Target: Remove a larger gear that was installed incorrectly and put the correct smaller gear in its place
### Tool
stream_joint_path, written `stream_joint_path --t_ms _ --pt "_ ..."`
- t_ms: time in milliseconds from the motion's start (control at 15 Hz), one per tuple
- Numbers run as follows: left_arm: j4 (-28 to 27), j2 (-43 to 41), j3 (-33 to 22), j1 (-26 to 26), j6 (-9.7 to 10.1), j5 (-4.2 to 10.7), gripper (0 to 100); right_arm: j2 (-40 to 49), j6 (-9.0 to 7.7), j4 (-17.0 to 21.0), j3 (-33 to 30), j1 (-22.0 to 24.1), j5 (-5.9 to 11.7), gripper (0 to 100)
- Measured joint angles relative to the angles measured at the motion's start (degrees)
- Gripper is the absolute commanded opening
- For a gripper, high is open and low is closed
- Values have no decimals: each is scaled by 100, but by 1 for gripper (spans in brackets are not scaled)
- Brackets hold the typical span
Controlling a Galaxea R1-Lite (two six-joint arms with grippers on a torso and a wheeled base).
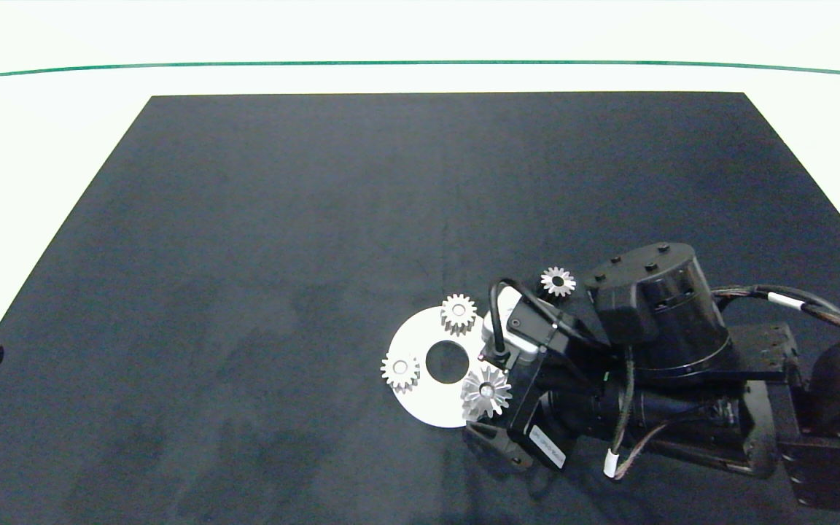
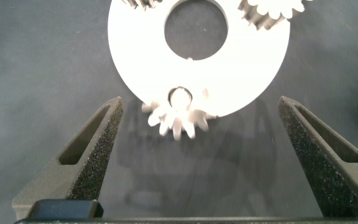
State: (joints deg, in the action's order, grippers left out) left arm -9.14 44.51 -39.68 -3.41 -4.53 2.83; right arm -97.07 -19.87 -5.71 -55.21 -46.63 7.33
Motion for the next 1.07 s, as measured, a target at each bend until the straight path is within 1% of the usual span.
stream_joint_path --t_ms 133,267,667,1067 --pt "9 22 -15 -2 0 -2 16 -204 -28 -11 -132 -72 16 100" --pt "9 30 -26 0 0 -5 16 -367 -30 -13 -232 -150 110 100" --pt "7 35 -37 -2 0 0 16 -524 -30 -2 -333 -190 135 100" --pt "5 26 -30 9 0 4 16 -599 -28 -5 -358 -185 135 88"
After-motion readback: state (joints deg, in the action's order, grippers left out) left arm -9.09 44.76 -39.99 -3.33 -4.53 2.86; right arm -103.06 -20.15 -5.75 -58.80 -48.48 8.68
